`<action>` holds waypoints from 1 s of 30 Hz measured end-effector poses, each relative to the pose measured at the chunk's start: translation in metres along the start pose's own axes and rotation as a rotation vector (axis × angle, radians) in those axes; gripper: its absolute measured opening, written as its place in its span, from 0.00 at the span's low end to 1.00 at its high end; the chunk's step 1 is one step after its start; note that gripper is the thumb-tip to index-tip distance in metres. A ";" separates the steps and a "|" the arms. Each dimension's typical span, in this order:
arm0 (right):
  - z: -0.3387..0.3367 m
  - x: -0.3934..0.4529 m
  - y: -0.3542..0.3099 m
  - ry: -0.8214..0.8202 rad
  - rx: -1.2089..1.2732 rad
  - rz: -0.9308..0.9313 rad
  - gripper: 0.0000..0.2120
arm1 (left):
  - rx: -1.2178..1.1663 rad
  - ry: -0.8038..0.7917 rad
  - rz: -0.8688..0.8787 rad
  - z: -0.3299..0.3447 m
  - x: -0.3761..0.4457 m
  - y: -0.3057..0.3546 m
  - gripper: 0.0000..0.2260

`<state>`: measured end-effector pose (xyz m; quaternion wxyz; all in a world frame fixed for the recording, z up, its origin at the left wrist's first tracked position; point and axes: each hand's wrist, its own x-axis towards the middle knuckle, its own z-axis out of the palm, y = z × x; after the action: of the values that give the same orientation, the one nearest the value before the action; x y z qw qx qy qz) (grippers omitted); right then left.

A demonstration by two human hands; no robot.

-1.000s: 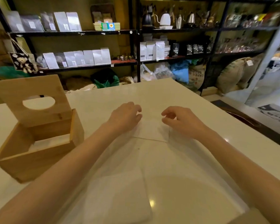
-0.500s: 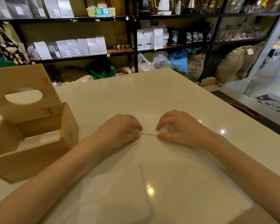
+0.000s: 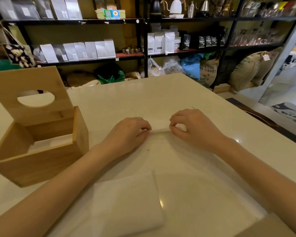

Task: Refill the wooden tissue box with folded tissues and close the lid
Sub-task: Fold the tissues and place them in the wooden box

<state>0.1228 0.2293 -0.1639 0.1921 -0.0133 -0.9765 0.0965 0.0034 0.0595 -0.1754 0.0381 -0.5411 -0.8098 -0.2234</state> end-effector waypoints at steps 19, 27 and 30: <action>-0.037 -0.016 -0.088 -0.153 0.989 0.245 0.08 | -0.682 -0.020 -0.525 -0.096 -0.093 0.036 0.04; 0.002 -0.040 -0.098 -0.509 1.099 0.461 0.05 | -0.788 -0.238 -0.658 -0.071 -0.128 0.016 0.04; 0.006 -0.043 -0.099 -0.513 1.099 0.486 0.04 | -0.831 -0.228 -0.680 -0.061 -0.131 0.012 0.04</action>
<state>0.1614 0.1287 -0.1661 -0.0957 -0.1101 -0.7689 0.6225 0.0569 -0.0736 -0.1563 -0.3410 -0.2392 -0.7817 -0.4641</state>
